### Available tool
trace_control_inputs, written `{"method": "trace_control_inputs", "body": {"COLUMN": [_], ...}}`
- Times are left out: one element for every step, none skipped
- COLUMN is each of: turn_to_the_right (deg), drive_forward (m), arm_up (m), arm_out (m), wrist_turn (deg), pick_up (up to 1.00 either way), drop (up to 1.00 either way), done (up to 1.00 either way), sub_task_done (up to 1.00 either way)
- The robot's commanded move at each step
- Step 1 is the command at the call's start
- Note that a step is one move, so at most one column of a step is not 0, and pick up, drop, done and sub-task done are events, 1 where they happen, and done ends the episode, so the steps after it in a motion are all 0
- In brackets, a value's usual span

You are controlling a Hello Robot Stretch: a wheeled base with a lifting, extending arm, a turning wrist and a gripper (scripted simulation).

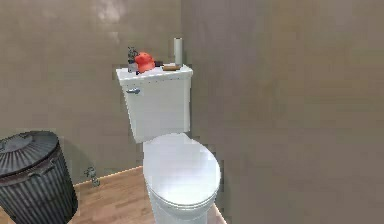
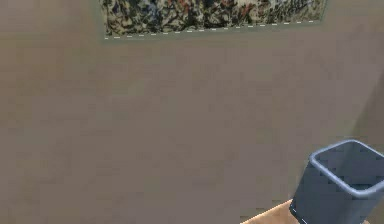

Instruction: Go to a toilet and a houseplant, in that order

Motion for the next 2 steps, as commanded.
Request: {"method": "trace_control_inputs", "body": {"turn_to_the_right": [-45.0, -45.0], "drive_forward": [0.0, 0.0], "arm_up": [0.0, 0.0], "arm_out": [0.0, 0.0], "wrist_turn": [0.0, 0.0], "pick_up": [0.0, 0.0], "drop": [0.0, 0.0], "done": [0.0, 0.0], "sub_task_done": [0.0, 0.0]}}
